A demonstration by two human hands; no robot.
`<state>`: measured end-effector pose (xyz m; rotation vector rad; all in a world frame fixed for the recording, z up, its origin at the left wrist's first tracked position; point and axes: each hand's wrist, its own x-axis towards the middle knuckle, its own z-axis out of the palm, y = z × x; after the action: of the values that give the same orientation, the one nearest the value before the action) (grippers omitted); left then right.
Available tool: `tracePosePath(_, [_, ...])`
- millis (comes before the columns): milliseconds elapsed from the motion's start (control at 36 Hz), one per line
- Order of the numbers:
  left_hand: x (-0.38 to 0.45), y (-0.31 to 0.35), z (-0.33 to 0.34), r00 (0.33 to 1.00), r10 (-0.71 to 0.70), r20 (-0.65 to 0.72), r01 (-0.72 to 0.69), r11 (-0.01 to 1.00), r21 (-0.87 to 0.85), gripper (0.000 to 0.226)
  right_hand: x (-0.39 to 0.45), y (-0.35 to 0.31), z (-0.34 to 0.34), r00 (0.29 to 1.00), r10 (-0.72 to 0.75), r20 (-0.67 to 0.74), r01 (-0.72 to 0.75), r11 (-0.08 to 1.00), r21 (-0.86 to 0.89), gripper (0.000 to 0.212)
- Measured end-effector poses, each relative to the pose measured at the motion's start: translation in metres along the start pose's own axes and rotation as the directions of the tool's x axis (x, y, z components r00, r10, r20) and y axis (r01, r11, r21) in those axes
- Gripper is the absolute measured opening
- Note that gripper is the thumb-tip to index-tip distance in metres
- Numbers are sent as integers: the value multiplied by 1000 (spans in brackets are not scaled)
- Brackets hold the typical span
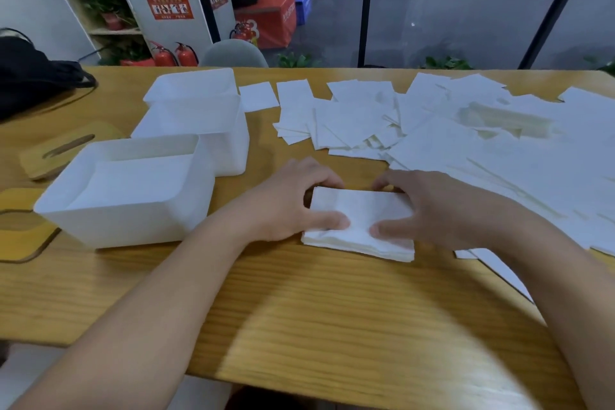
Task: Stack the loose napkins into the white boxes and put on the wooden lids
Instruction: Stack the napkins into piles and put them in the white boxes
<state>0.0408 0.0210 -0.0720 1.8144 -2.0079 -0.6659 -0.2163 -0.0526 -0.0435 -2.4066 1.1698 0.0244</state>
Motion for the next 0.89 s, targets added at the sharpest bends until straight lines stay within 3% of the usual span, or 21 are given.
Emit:
tracePosePath(167, [-22, 7, 11, 990, -69, -126, 54, 991, -118, 78, -8, -14, -2, 1000, -19, 21, 18, 999, 33, 30])
tracePosePath(278, [-33, 12, 16, 963, -144, -230, 65, 945, -319, 90, -18, -17, 4, 992, -34, -118, 72, 939, 337, 21])
tracePosePath(361, [-39, 15, 20, 928, -217, -302, 10, 826, -563, 82, -21, -22, 17, 972, 57, -230, 95, 796, 598, 23])
tracePosePath(444, [-42, 23, 26, 888, -291, -355, -66, 683, -727, 70, -19, -29, 32, 927, 162, -339, 138, 693, 707, 31])
tracePosePath(611, [-51, 44, 29, 839, -318, -441, -132, 667, -733, 42, -26, -49, 46, 872, 214, -440, 286, 507, 813, 39])
tracePosePath(750, [-65, 45, 43, 824, -388, -413, -26, 702, -712, 40, -34, -49, 63, 907, 186, -377, 215, 566, 796, 43])
tracePosePath(889, [-66, 54, 45, 802, -426, -419, -28, 673, -739, 41, -39, -59, 62, 900, 177, -399, 214, 616, 758, 43])
